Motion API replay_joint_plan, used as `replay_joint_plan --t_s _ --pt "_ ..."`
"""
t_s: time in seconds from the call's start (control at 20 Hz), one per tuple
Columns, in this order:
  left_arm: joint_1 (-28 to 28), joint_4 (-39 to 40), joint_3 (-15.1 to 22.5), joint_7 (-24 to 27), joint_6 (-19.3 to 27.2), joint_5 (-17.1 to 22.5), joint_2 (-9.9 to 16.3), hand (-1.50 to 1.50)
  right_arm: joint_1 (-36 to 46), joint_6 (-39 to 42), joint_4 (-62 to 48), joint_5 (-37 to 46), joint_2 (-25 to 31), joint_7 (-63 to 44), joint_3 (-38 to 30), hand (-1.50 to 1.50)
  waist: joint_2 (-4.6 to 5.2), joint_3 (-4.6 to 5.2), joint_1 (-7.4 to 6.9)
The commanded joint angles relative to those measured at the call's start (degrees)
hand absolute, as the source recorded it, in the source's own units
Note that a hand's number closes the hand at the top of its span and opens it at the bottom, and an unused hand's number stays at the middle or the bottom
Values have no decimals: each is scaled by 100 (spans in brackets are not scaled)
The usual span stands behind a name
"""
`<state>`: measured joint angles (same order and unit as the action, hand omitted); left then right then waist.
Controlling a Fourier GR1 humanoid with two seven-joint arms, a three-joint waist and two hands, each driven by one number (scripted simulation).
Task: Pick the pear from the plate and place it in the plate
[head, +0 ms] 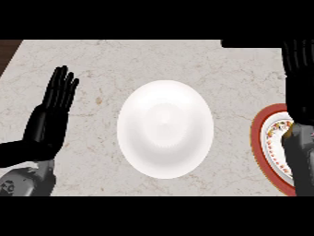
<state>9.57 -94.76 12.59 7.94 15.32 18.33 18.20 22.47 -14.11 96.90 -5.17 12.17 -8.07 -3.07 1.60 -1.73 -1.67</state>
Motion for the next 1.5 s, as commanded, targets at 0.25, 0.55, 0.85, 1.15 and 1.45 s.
replay_joint_plan --t_s 0.25,0.55,0.85,1.15,1.45 --pt "-776 1175 33 -1044 444 -471 450 0 -301 1782 -1175 -2394 652 -1315 -1063 150 -37 133 184" --pt "-927 1157 279 -1381 550 -526 280 0 -1629 1665 -2010 654 2087 827 -414 150 -93 141 217" --pt "-626 1254 101 -1724 514 -438 362 0 -1849 2945 -2481 -1705 1090 1648 -1353 -150 -142 148 251" --pt "-624 1211 284 -1664 469 -597 194 0 -1477 4156 -3391 -358 2607 2167 -821 -150 -120 164 68" --pt "-707 1270 360 -1600 466 -718 103 0 -845 4149 -3867 853 3320 2114 -267 -150 -115 168 -17"
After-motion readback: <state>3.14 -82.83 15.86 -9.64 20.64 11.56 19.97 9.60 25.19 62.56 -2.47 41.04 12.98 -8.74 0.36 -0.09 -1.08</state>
